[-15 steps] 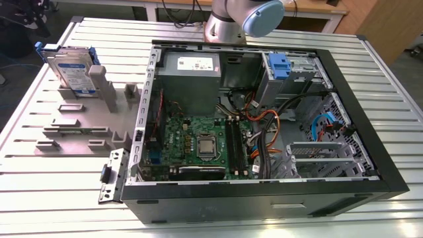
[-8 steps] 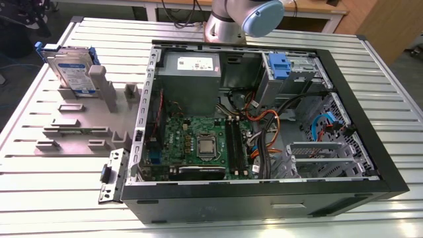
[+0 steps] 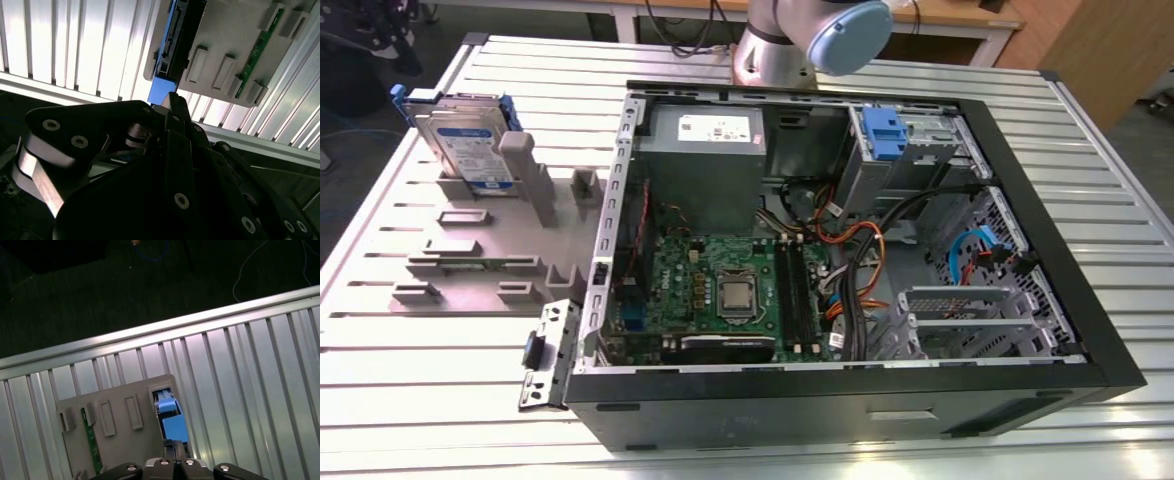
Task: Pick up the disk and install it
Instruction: 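Pick up the disk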
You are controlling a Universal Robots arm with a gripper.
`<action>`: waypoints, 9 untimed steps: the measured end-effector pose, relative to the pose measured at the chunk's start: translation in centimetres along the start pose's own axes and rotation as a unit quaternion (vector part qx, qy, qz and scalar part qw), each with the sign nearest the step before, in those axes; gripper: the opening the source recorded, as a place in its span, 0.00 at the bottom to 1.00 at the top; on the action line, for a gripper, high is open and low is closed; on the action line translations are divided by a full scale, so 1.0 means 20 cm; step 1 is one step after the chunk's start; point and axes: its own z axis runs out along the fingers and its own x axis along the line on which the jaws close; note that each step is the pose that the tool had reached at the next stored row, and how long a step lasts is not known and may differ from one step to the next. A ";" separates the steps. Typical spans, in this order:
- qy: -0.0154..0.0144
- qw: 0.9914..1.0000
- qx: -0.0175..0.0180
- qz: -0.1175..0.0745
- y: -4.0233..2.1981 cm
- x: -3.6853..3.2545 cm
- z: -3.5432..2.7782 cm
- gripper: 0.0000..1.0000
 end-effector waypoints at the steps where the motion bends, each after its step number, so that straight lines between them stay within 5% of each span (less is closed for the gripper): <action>1: 0.000 1.000 0.000 0.000 0.006 0.000 0.001 0.11; 9: 0.000 1.000 0.001 -0.001 0.012 -0.002 0.002 0.11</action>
